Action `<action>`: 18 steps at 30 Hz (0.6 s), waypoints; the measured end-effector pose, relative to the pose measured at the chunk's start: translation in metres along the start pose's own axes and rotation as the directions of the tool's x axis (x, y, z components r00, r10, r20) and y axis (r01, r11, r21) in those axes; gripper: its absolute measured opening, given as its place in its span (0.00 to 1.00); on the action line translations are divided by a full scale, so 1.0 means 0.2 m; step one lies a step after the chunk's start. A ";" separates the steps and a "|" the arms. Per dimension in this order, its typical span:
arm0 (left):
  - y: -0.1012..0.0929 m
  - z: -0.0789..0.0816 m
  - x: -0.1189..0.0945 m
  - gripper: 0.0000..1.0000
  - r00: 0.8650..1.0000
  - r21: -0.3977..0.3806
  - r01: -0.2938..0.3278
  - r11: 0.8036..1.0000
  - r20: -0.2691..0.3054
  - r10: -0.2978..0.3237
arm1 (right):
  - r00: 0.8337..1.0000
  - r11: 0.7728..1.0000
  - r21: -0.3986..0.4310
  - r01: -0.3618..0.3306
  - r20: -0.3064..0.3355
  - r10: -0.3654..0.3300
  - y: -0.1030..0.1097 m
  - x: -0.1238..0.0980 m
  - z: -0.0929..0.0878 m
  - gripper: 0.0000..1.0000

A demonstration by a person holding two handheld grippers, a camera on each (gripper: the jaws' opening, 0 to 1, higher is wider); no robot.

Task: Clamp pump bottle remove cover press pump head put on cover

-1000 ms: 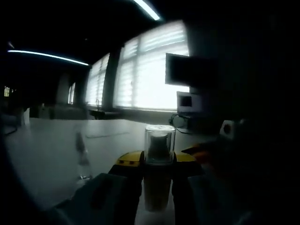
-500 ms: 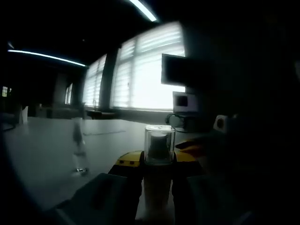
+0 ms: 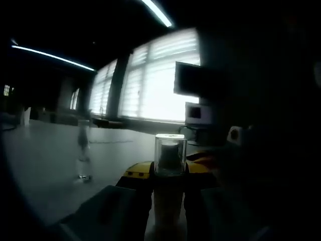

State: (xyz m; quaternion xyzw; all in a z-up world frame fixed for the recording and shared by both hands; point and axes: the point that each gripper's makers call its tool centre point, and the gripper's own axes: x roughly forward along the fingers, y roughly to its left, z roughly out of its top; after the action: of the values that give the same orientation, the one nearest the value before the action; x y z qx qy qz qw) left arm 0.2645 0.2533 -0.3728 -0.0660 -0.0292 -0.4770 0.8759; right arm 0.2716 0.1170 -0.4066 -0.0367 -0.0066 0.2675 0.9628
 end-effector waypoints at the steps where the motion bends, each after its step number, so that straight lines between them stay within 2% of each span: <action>1: 0.00 0.00 0.00 0.14 1.000 0.001 -0.001 1.000 0.000 0.001 | 1.000 1.000 0.000 0.001 0.000 -0.001 0.00 0.00 0.00 0.15; 9: -0.02 -0.01 0.00 0.14 1.000 0.059 0.011 0.998 0.000 -0.011 | 1.000 1.000 -0.002 0.000 -0.003 0.000 0.00 0.00 0.00 0.15; 16: -0.01 -0.03 0.01 0.14 1.000 0.054 0.011 0.999 -0.015 -0.010 | 1.000 1.000 -0.002 0.001 -0.003 -0.001 0.00 0.00 0.00 0.15; 18: -0.01 -0.04 0.00 0.14 0.999 0.075 0.016 0.997 -0.030 -0.014 | 1.000 1.000 -0.001 0.000 -0.003 0.000 0.00 0.00 0.00 0.15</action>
State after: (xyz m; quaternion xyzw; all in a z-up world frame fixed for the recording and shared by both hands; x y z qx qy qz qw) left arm 0.2631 0.2501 -0.3813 -0.0257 -0.0350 -0.4829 0.8746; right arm 0.2723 0.1165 -0.4073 -0.0378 -0.0054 0.2672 0.9629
